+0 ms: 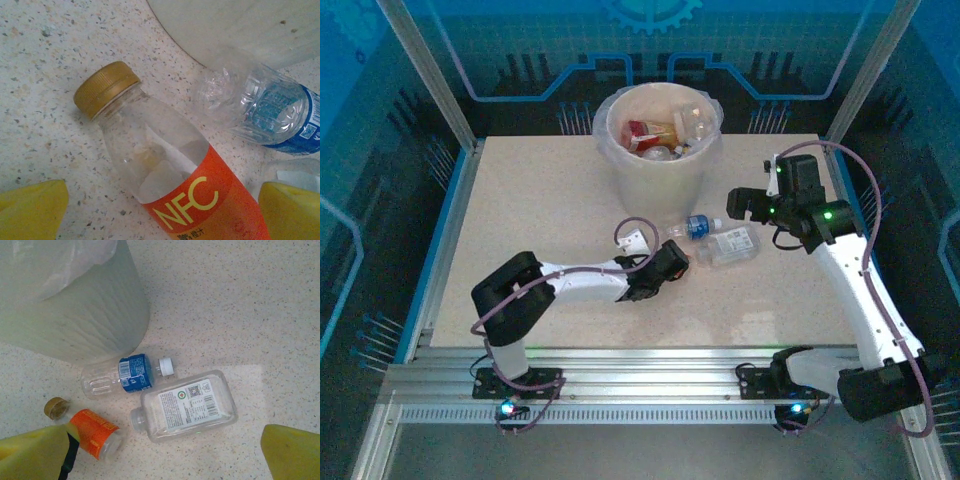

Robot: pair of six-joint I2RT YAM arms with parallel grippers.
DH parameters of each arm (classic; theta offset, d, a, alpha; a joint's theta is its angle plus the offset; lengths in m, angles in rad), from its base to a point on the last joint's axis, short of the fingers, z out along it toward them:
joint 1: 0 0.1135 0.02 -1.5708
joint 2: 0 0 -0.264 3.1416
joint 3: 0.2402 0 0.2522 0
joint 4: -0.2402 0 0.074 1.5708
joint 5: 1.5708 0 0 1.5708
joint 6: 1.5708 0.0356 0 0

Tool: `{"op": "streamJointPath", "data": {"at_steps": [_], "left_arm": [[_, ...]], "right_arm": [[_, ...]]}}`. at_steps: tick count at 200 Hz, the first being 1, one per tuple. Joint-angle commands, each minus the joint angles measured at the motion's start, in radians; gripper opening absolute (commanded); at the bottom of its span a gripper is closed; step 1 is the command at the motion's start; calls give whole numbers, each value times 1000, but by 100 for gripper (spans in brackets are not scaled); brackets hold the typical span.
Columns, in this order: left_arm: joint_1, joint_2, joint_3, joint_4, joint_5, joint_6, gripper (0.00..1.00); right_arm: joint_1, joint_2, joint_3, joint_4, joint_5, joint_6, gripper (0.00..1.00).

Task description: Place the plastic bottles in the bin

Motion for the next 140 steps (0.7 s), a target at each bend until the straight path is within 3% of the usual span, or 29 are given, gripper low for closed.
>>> {"op": "streamJointPath", "data": {"at_steps": [1, 112, 140], "left_arm": [[10, 25, 38, -54, 15, -24, 99], [36, 114, 86, -81, 81, -40, 99], [35, 115, 72, -102, 86, -64, 92]], "right_arm": [[-16, -22, -18, 29, -2, 13, 100], [-32, 5, -41, 44, -26, 17, 100], [-32, 8, -44, 43, -27, 19, 100]]}}
